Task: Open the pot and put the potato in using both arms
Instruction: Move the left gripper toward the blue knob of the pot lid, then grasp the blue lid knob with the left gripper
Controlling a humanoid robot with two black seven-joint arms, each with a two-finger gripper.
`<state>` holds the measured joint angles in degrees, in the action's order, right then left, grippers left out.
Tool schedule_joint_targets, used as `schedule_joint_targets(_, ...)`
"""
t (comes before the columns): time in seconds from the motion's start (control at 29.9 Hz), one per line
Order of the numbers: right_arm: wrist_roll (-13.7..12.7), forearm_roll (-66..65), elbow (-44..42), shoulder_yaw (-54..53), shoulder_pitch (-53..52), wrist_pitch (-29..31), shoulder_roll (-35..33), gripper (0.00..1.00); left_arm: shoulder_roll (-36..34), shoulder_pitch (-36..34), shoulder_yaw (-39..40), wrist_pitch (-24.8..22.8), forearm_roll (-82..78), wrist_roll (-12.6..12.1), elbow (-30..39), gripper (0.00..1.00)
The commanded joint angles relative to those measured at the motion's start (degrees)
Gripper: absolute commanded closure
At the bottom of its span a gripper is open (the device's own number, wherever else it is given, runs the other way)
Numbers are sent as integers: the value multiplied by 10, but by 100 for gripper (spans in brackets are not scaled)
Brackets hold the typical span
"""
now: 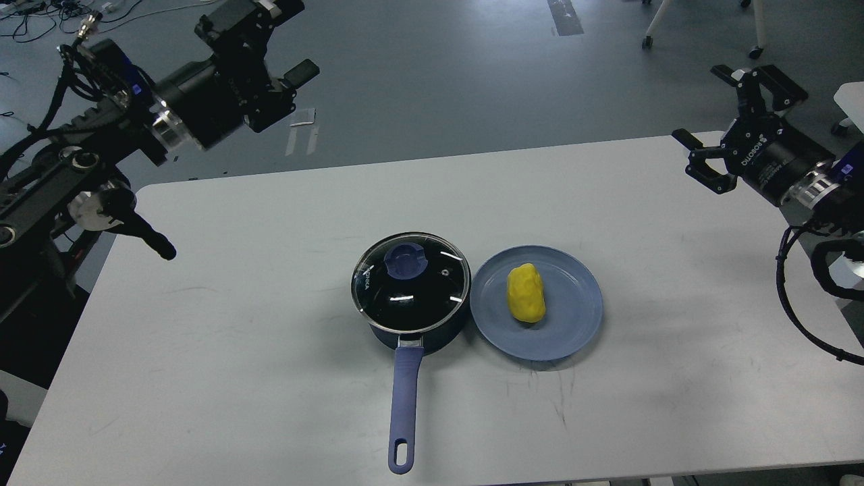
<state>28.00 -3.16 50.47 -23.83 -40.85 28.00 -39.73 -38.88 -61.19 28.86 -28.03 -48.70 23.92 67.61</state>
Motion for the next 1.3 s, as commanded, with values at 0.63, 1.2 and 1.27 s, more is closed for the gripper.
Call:
schedule_joint_targets(0.63,0,0,2,-1,-2,0,-11,0,96,7,-151,37,-678,7,49,0)
schedule_joint_targets(1.2,0,0,3,-1,3,0,-26,0,99,48,-164,59,-689,7,9,0)
schedule_joint_targets(1.27,0,0,3,-1,4,0,-26,0,97,52,-163,59,-689,7,9,0)
